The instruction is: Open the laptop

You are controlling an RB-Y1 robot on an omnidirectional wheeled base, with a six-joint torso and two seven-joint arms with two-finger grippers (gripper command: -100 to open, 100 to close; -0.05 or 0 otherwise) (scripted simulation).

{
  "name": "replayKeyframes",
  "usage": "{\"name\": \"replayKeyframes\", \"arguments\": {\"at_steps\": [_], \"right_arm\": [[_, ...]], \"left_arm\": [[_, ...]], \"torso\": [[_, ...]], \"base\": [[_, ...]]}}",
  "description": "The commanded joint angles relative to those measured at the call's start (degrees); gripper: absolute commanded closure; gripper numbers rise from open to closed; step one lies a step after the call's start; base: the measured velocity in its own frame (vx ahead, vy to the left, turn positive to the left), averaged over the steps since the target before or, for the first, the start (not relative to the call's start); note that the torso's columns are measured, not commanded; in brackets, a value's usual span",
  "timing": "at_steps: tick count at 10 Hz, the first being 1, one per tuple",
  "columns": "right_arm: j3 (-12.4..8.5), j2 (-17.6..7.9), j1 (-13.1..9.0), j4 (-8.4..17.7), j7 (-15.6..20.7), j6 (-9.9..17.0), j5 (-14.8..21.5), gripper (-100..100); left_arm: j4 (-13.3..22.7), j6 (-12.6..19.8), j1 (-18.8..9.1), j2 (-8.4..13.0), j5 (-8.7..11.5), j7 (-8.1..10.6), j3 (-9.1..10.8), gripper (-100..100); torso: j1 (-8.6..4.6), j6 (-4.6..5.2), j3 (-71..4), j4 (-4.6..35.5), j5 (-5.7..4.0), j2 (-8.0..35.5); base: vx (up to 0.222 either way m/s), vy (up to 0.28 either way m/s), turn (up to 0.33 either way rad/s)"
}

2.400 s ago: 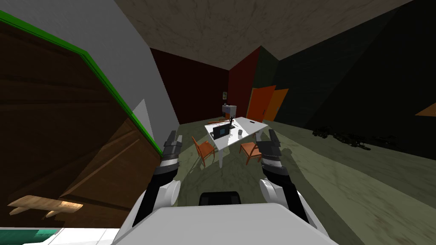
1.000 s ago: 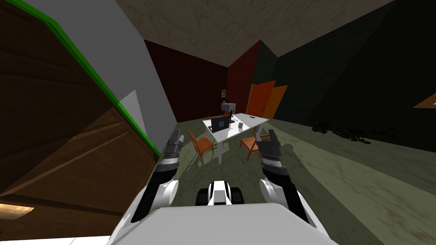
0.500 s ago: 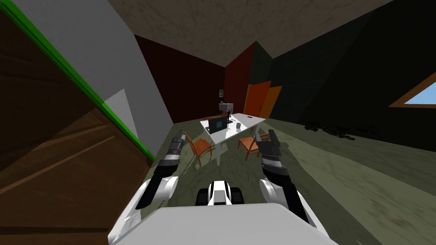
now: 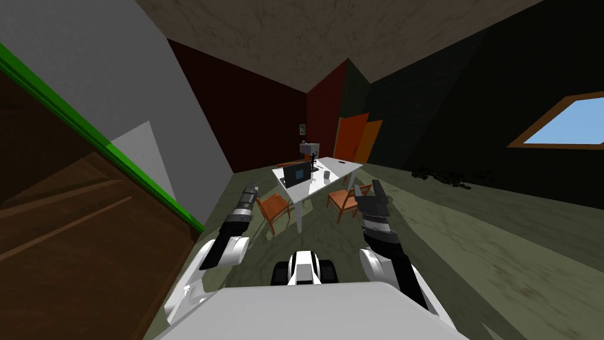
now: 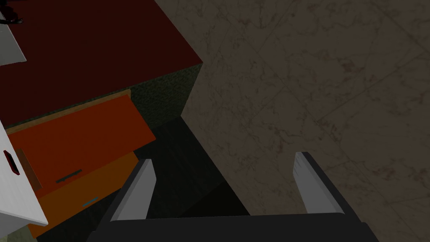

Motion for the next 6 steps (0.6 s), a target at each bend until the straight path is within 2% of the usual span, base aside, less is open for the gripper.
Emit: {"name": "replayKeyframes", "arguments": {"at_steps": [1,6], "right_arm": [[0.00,0.00,0.00,0.00,0.00,0.00,0.00,0],[0.00,0.00,0.00,0.00,0.00,0.00,0.00,0]], "left_arm": [[1.08,4.10,-2.23,-0.33,-0.77,-0.42,0.47,-100],[2.91,10.90,-6.09,-0.40,-1.97,-1.02,1.40,-100]], "torso": [[0.01,0.00,-0.01,0.00,0.01,-0.01],[-0.01,0.00,-0.01,0.00,0.00,-0.01]], "base": [[0.062,-0.009,-0.090],[0.055,-0.013,-0.079]]}}
